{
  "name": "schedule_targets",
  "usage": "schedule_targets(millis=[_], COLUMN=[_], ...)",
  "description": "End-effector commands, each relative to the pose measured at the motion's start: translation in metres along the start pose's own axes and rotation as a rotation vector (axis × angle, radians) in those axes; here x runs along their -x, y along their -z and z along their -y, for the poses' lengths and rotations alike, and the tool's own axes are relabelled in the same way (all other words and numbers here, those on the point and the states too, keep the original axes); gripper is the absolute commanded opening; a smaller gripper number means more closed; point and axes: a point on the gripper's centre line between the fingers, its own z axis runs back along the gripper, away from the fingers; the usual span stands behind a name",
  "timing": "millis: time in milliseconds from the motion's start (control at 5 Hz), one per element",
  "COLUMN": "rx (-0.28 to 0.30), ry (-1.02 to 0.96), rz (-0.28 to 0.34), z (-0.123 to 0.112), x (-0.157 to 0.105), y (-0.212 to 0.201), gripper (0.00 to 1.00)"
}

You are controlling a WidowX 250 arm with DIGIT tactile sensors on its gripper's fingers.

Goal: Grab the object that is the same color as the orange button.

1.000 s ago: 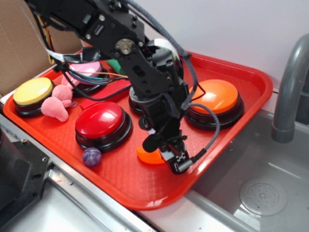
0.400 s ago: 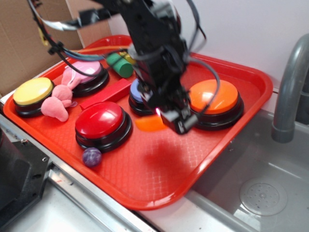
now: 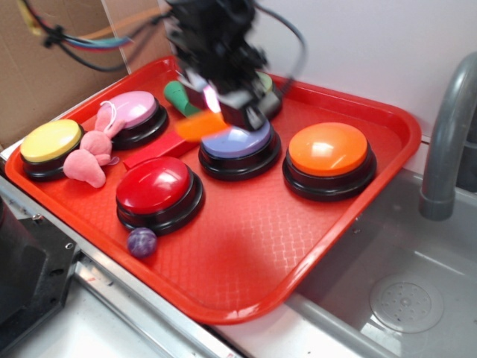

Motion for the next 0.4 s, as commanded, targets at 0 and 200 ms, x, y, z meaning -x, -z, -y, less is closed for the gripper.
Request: schedule_targets(millis=[0,200], rx=[-0.066,-0.016], ry=[-0.213,-0.231], rz=[0.06,0.012], z=[-0.0393,-0.0455], x=[0.0099,0.0119], y=[-0.037,-0.0352], gripper=[0.0,0.0])
